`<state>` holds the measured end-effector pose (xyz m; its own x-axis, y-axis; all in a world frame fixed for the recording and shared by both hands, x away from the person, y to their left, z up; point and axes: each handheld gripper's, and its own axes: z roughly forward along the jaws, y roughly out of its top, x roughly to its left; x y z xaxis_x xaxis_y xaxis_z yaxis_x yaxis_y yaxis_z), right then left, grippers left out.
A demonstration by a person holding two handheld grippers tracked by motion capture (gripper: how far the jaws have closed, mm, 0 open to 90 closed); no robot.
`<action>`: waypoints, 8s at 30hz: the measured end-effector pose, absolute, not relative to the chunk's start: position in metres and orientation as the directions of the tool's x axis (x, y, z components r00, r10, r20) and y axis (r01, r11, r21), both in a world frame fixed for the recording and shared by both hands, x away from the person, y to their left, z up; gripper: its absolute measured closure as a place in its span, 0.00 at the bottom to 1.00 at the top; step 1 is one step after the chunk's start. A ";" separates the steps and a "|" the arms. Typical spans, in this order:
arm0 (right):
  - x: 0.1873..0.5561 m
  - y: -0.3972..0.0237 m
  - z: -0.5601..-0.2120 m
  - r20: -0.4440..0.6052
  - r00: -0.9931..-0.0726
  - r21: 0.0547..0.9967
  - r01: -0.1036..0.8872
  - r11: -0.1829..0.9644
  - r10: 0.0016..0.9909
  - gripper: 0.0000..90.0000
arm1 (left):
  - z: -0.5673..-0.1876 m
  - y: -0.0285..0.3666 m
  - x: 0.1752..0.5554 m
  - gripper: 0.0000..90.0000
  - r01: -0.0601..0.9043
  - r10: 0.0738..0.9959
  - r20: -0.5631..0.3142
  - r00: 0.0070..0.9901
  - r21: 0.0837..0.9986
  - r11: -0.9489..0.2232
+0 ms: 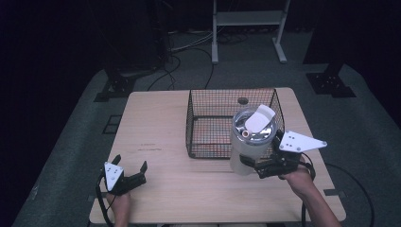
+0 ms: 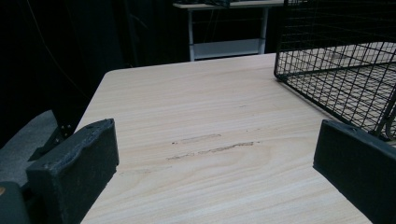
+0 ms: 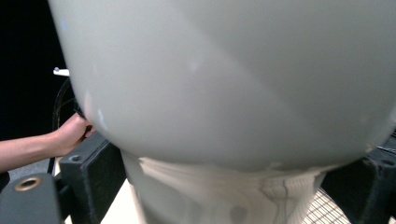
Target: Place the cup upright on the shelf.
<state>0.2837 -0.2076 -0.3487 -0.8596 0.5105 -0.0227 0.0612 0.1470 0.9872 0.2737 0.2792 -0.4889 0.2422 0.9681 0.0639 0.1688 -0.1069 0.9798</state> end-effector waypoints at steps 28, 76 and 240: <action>0.372 -0.180 -0.294 -0.060 -0.845 0.987 0.030 0.159 0.531 0.10 | -0.489 0.280 0.274 0.00 0.164 0.967 0.063 0.247 0.981 -0.105; 0.470 -0.130 -0.343 -0.014 -0.838 0.971 0.120 0.208 0.546 0.10 | -0.489 0.282 0.273 0.00 0.160 0.966 0.054 0.254 0.982 -0.097; 0.413 -0.201 -0.353 0.027 -0.738 0.876 0.343 0.340 0.674 0.10 | -0.489 0.279 0.273 0.00 0.162 0.964 0.078 0.252 0.979 -0.122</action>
